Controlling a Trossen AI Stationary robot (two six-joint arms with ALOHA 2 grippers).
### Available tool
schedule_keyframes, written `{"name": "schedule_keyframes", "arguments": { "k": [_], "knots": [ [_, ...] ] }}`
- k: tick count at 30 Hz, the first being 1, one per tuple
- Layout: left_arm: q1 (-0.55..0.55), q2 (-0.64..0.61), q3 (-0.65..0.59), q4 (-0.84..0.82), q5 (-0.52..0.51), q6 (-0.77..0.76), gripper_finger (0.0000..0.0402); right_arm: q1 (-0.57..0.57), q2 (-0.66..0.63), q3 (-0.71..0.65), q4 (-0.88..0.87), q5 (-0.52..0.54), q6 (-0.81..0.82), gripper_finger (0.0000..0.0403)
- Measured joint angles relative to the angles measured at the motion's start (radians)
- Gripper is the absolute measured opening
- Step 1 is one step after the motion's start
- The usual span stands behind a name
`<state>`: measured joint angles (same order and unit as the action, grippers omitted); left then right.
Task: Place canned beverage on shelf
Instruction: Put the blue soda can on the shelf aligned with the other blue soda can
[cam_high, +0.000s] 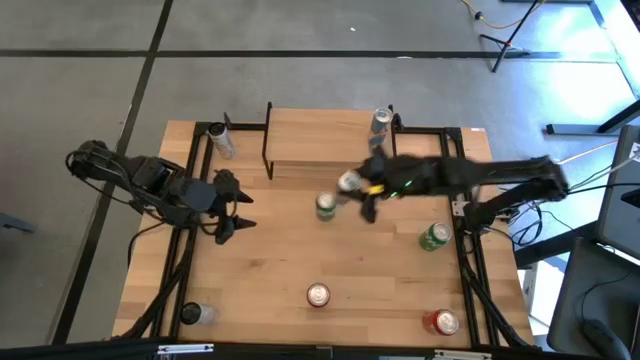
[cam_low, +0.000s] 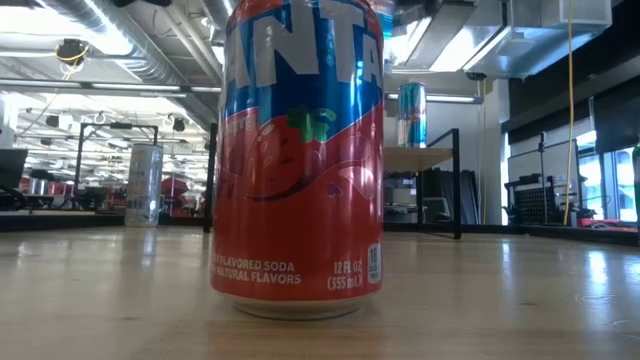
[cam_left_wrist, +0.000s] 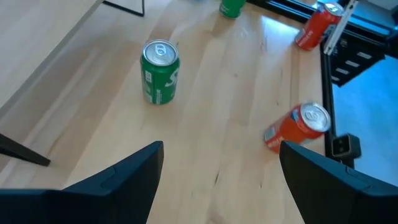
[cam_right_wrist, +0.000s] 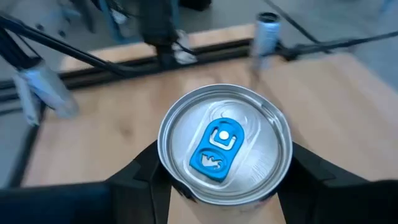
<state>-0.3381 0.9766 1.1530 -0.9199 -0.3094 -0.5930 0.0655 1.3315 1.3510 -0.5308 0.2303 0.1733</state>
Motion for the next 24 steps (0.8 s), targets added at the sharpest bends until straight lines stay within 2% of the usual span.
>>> {"name": "schedule_keyframes", "arguments": {
  "k": [7,18,24],
  "knots": [
    [0.048,0.066,0.000,0.052,0.014,0.000,0.0308,-0.186,-0.118,-0.002,-0.167,-0.119,-0.164,0.0192],
    [0.101,0.130,0.000,0.132,-0.001,-0.036,0.0308,-0.500,-0.123,-0.004,-0.202,-0.437,-0.398,0.0192],
    [0.138,0.142,0.000,0.132,-0.027,-0.042,0.0308,-0.633,-0.132,-0.005,-0.238,-0.542,-0.448,0.0192]
  ]
}}
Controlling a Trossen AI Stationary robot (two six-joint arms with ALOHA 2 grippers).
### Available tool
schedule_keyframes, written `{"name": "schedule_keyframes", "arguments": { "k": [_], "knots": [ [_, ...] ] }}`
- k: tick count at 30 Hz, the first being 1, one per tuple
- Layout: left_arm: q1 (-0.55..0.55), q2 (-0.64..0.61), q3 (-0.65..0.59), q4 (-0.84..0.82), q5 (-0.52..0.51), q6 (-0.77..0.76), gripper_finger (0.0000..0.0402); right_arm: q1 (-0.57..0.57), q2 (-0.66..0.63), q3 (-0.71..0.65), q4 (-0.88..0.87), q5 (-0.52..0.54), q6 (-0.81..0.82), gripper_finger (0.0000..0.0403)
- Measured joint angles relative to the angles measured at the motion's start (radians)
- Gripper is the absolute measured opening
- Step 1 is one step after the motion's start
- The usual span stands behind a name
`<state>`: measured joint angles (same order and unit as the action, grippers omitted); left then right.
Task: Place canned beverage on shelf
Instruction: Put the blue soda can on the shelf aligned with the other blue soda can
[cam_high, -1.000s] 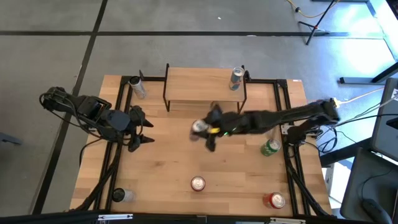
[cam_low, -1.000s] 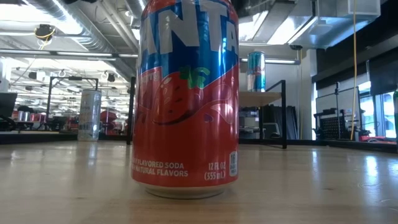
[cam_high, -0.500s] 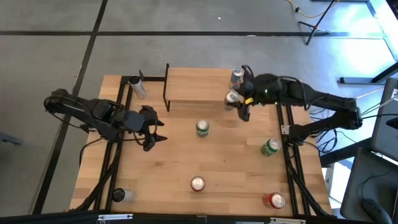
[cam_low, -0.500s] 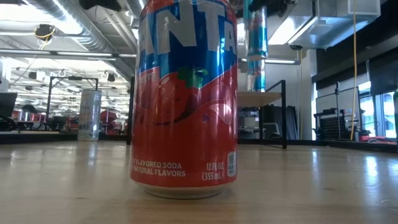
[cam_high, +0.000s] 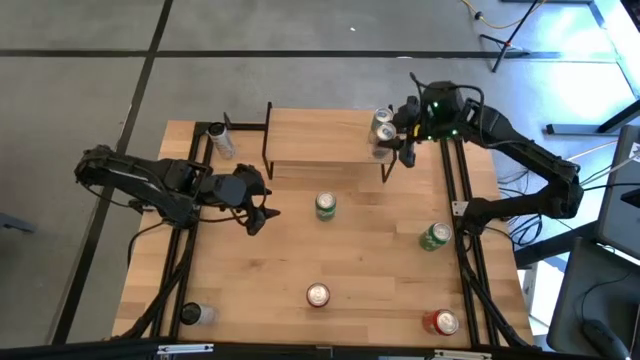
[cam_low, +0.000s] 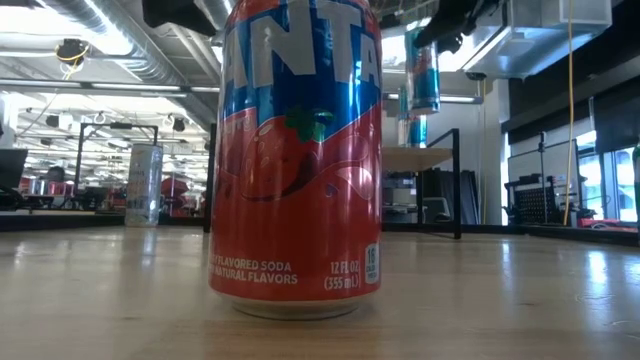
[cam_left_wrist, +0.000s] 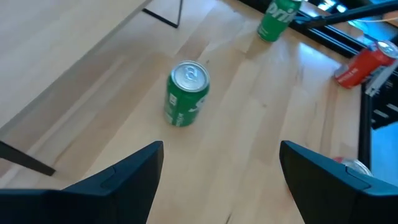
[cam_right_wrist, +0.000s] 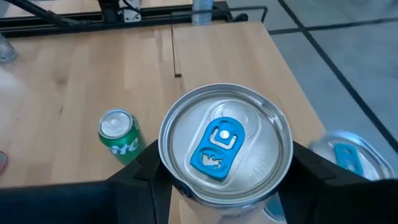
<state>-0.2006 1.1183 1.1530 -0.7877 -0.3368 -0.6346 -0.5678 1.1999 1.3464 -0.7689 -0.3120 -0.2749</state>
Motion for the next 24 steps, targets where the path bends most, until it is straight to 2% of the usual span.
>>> {"name": "schedule_keyframes", "arguments": {
  "k": [6,12,14,19,24],
  "knots": [
    [0.032,0.002,0.000,0.006,0.003,0.000,0.0308,-0.055,-0.003,-0.006,-0.004,-0.076,-0.020,0.0192],
    [0.046,0.002,0.000,0.040,0.003,0.008,0.0308,-0.107,-0.058,-0.163,0.107,-0.091,0.003,0.0192],
    [0.046,0.002,0.000,0.047,0.003,0.008,0.0308,-0.120,-0.074,-0.188,0.165,-0.094,0.009,0.0192],
    [0.046,0.002,0.000,0.047,-0.001,0.008,0.0308,-0.141,-0.071,-0.238,0.153,-0.129,0.026,0.0192],
    [0.046,0.002,0.000,0.049,-0.009,0.007,0.0308,-0.140,-0.071,-0.281,0.239,-0.119,0.072,0.0192]
  ]
}}
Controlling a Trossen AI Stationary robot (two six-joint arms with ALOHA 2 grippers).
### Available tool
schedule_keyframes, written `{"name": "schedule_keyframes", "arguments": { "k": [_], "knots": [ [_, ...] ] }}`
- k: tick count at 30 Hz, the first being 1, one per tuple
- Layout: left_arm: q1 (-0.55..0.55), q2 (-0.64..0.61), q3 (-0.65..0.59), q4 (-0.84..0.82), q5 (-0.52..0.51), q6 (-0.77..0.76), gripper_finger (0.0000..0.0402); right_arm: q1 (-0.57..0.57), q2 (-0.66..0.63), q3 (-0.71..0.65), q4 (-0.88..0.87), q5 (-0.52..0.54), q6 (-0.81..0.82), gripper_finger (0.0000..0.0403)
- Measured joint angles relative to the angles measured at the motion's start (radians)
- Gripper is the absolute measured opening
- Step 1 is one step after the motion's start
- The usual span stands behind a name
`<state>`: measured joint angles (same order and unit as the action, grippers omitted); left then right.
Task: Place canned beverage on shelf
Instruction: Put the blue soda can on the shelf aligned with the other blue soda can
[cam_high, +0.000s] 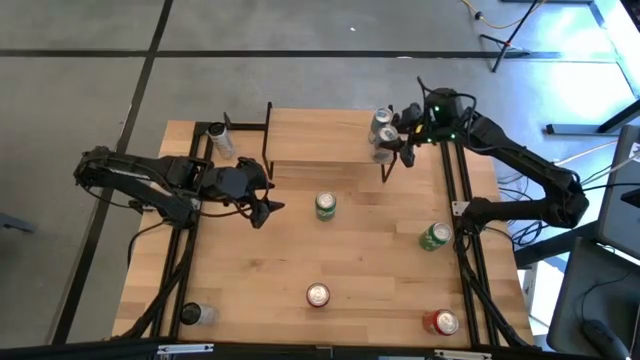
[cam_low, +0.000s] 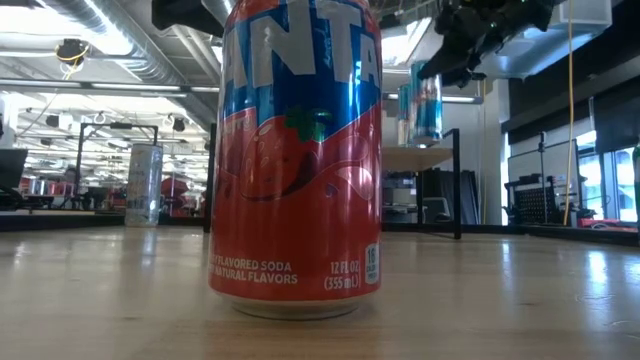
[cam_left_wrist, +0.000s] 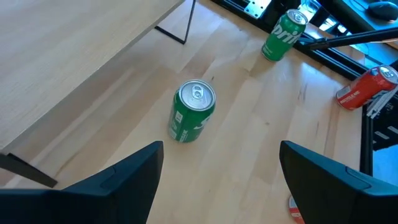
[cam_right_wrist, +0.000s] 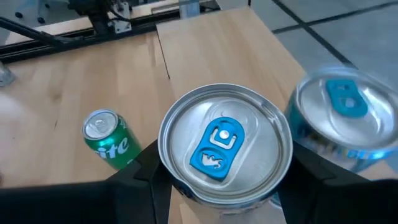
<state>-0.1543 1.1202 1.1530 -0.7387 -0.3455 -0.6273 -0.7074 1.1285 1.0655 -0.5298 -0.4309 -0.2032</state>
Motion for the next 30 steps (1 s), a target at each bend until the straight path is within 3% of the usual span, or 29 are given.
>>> {"name": "schedule_keyframes", "arguments": {
  "k": [14,23,30],
  "knots": [
    [0.000,0.000,0.000,0.000,-0.013,0.000,0.0308,0.000,0.000,-0.058,0.082,0.047,0.013,0.0194],
    [0.000,0.000,0.000,0.000,-0.013,-0.017,0.0308,0.000,0.002,-0.061,0.087,0.073,0.024,0.0353],
    [0.000,0.000,0.000,0.000,-0.013,-0.018,0.0309,0.000,0.002,0.013,0.057,0.100,0.023,0.0389]
  ]
}}
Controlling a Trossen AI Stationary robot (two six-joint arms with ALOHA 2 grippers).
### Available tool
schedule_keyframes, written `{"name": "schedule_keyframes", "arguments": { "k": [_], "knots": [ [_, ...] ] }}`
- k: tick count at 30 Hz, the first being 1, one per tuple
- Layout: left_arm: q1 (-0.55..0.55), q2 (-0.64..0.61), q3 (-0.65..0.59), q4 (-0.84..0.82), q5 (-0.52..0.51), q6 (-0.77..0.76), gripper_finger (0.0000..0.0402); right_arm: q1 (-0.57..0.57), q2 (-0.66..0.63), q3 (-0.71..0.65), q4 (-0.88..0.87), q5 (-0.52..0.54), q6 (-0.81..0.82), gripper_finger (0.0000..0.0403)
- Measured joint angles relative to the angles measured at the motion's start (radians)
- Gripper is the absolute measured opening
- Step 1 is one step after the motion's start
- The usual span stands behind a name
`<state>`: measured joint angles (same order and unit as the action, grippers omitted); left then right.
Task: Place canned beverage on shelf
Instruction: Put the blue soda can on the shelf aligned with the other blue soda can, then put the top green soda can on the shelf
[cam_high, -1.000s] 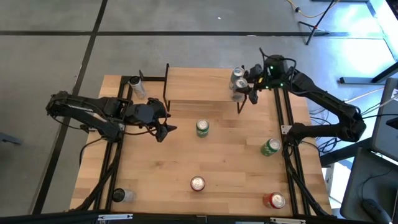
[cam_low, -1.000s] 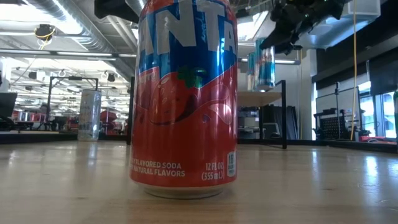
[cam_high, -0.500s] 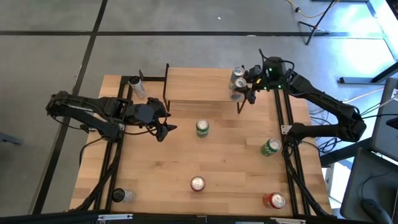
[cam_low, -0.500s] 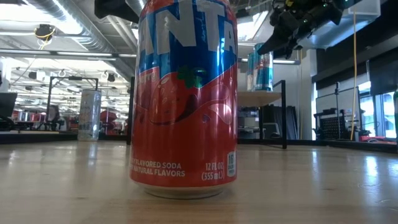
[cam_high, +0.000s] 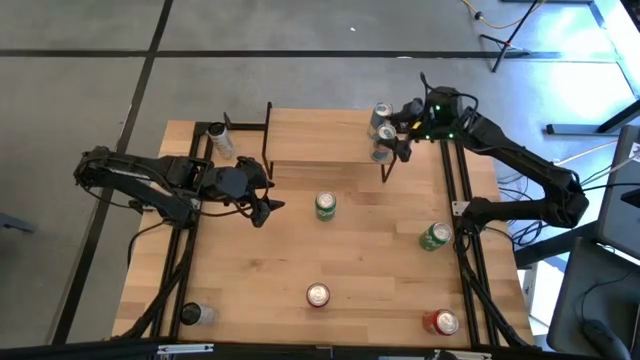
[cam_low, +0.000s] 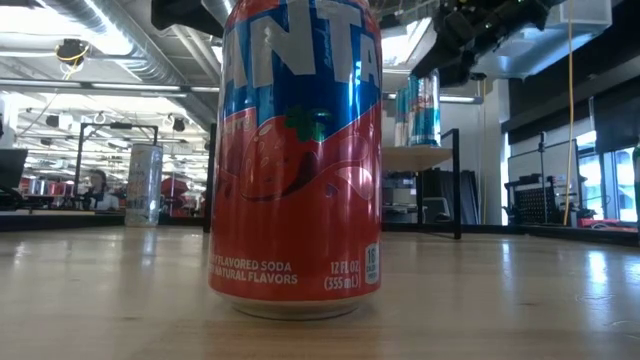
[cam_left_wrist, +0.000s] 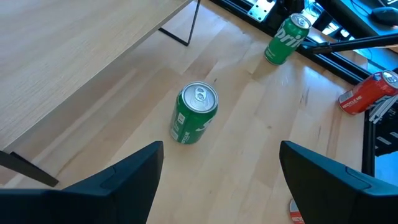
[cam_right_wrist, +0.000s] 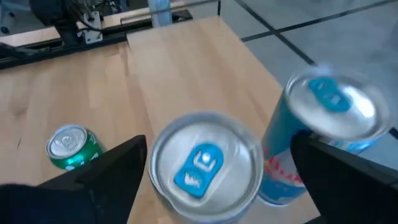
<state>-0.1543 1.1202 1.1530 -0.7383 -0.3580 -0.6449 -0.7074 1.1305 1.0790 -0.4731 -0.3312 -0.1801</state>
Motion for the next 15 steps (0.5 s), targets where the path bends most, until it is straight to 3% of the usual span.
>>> {"name": "schedule_keyframes", "arguments": {
  "k": [6,9,15],
  "knots": [
    [0.000,0.000,0.000,0.000,0.000,0.000,0.0309,0.000,-0.001,0.100,-0.123,0.002,-0.011,0.0383],
    [0.000,0.001,0.000,0.011,0.000,0.005,0.0309,0.009,-0.002,0.144,-0.167,-0.060,0.002,0.0380],
    [0.000,0.060,0.001,0.133,0.002,0.091,0.0309,0.145,-0.011,0.156,-0.171,-0.104,0.077,0.0380]
  ]
}}
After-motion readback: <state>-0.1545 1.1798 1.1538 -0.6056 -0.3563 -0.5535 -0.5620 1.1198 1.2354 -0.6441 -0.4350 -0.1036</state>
